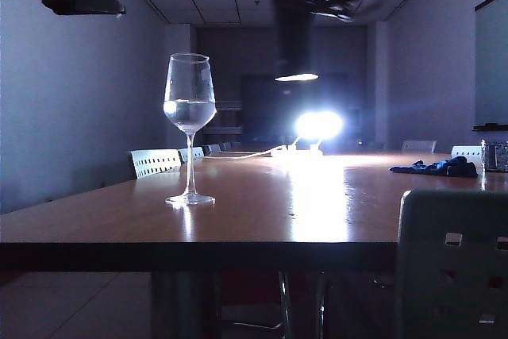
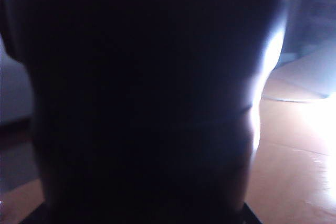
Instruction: Pick up the black thermos cup, pour some water from it into the stemmed glass, and then put the thermos cup back on the table.
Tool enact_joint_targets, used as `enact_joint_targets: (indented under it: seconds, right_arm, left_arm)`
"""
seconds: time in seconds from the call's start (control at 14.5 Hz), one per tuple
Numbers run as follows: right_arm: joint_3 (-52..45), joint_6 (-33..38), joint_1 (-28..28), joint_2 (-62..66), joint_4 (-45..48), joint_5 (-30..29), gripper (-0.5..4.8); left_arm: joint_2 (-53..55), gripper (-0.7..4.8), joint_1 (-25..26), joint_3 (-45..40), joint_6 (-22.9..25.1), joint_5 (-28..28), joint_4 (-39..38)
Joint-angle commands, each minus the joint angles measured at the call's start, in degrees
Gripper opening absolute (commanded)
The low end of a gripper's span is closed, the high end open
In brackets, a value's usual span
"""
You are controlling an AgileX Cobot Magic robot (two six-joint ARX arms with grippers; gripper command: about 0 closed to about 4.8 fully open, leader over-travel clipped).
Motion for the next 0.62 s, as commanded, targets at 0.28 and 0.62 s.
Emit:
enact_joint_targets:
  seconds: [0.28, 0.62]
  right_arm:
    - [0.7, -16.3, 5.0, -0.8, -2.6, 7.0, 0.76]
    - [0.8, -28.2, 5.0, 3.2, 1.8, 9.6, 0.76]
  left_arm:
    - [0.4, 4.79, 0.2, 0.4, 0.9, -0.5, -2.9]
    - [7.5, 4.79, 0.2, 2.6, 0.9, -0.3, -3.9]
